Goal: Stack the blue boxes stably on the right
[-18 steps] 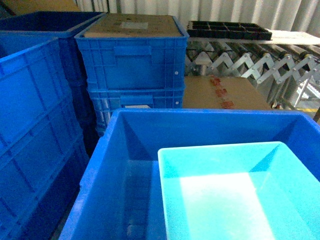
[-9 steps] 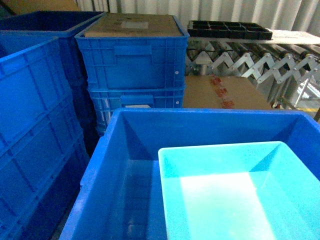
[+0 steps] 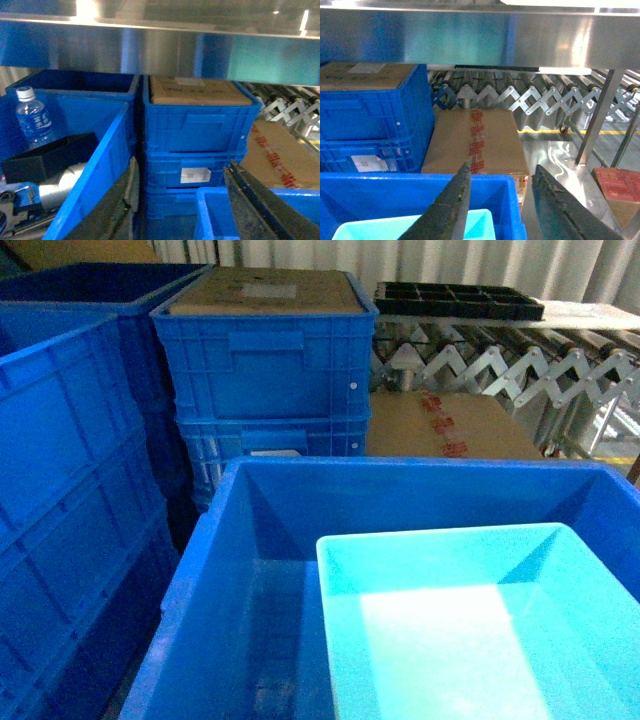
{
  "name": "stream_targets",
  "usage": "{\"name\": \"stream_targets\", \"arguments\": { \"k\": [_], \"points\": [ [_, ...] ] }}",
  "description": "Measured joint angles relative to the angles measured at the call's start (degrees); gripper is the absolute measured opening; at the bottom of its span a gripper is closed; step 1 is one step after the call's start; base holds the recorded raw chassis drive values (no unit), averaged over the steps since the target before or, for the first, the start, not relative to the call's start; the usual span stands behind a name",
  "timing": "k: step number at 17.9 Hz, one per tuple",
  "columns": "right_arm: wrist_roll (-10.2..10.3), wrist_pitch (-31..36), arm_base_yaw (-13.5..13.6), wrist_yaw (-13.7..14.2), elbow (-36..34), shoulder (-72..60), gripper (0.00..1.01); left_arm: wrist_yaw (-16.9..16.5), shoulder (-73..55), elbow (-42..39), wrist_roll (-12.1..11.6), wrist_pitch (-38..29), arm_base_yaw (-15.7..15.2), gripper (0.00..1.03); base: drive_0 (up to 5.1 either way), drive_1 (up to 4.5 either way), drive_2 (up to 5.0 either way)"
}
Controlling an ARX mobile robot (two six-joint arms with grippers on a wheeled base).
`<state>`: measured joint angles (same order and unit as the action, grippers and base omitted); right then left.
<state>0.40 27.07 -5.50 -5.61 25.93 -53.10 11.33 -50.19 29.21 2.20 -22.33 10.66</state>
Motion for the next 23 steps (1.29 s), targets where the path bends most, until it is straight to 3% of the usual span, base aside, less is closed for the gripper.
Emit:
{"name": "stream_targets", "arguments": {
  "k": [1,2,3,4,5,7,8,9,17,18,23],
  "points": [
    [0.0,0.2,0.0,0.0,-0.5,0.3,0.32,-0.1,0.3,-0.5,-0.1,-0.2,-0.3,0.47,0.0,0.00,0.0],
    [0.0,1.1,0.7,0.5,-2.9,1.9,0.23,-1.0,1.5,-3.3,-0.7,-1.0,-1.1,0.38,0.0,0.00,0.0],
    [0.0,2.1,1.1,1.1,-5.8,4.0,0.11,-2.4,3.4,-7.2,-1.1,-1.8,-2.0,0.25,0.0,0.00,0.0],
    [-0.2,2.6,3.0,4.1,-8.4,6.1,0.02,-3.6,5.6,-10.1,-1.2,-2.7,-2.8,0.12,0.0,0.00,0.0],
    [-0.1,2.8,5.3,5.2,-10.8,8.0,0.02,-4.3,7.6,-12.3,-1.1,-3.5,-3.8,0.01,0.0,0.00,0.0],
    [-0.2,2.7,5.7,5.5,-14.8,11.8,0.02,-5.7,11.5,-16.9,-1.2,-3.6,-5.6,0.02,0.0,0.00,0.0],
    [-0.2,2.5,5.7,5.5,-16.2,13.7,0.02,-9.5,13.3,-18.6,-1.3,-3.3,-7.9,0.02,0.0,0.00,0.0],
    [-0.2,2.0,5.7,5.5,-17.4,15.5,0.02,-11.0,15.0,-19.8,-1.3,-3.1,-10.5,0.02,0.0,0.00,0.0],
    [-0.2,-6.6,5.5,5.5,-23.6,30.3,0.02,-11.3,28.7,-26.4,-1.3,4.0,-10.5,0.02,0.0,0.00,0.0],
    [-0.2,-5.0,5.5,5.5,-24.9,31.4,0.02,-11.3,30.4,-26.9,-1.3,5.1,-10.5,0.02,0.0,0.00,0.0],
    [-0.2,-12.9,5.5,5.5,-25.2,38.9,0.02,-11.3,37.1,-28.4,-1.3,9.2,-10.5,0.02,0.0,0.00,0.0]
  ]
}}
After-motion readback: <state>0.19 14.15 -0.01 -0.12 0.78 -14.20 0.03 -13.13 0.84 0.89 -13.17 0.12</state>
